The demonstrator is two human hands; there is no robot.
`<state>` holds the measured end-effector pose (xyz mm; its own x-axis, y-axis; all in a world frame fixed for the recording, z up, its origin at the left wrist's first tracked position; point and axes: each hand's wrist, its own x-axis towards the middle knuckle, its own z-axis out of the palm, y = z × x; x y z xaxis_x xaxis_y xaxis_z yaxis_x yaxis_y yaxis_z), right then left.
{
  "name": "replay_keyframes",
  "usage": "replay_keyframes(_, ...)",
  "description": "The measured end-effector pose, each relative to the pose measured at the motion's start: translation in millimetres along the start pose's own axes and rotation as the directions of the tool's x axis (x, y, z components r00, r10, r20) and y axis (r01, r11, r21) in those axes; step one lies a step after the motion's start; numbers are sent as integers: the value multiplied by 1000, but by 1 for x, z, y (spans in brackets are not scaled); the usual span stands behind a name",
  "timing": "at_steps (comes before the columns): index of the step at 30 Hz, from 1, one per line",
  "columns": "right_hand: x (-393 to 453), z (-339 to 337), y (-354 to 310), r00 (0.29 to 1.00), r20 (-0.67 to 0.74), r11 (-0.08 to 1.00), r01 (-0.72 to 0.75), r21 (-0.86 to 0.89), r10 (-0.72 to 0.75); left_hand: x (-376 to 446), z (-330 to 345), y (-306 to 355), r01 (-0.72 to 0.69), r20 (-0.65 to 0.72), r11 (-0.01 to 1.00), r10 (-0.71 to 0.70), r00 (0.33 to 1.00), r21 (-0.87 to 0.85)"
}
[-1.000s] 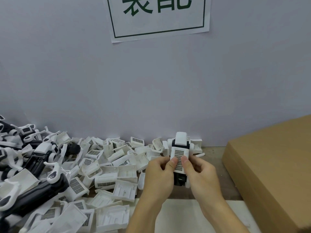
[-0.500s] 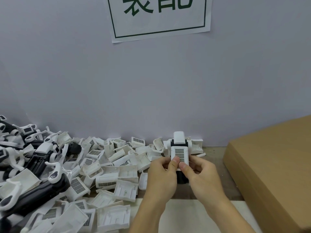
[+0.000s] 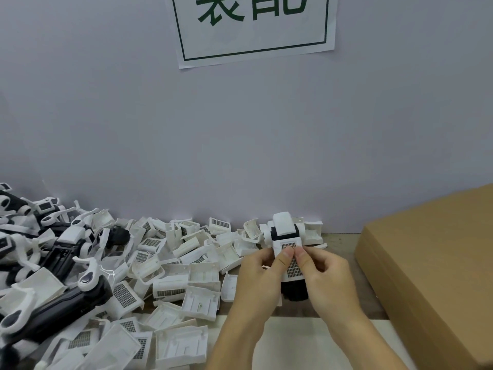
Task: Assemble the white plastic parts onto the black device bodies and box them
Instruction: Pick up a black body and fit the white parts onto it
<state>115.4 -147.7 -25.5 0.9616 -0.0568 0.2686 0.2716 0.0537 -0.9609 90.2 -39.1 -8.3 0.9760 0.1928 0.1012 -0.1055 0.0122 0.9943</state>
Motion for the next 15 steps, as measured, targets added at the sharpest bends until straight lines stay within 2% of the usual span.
replay_keyframes(3,0,2,1,998,-16,997,61,-50,-62,0,0,1,87,-6,988,-88,996,-127)
replay_keyframes(5,-3,4,2,989,-53,978,125,-168,-136,0,-2,0,152,-40,970,-162,986,-190)
replay_keyframes(6,-4,4,2,982,-33,952,170,-253,-184,1,-4,-1,176,-61,962,-193,979,-210)
replay_keyframes(8,-6,6,4,973,94,897,232,-376,-212,4,-6,-2,201,-99,946,-232,968,-253)
replay_keyframes(10,-8,8,7,976,173,864,202,-461,-135,8,-5,-1,214,-132,924,-267,955,-318)
replay_keyframes(11,-8,8,8,980,166,860,175,-480,-107,9,-5,0,215,-137,920,-271,953,-327)
replay_keyframes(13,-7,8,7,993,83,901,109,-420,-82,10,-3,2,192,-124,948,-229,965,-255)
replay_keyframes(15,-5,2,4,999,-46,960,-22,-279,9,10,-5,1,101,-210,989,-122,970,-107)
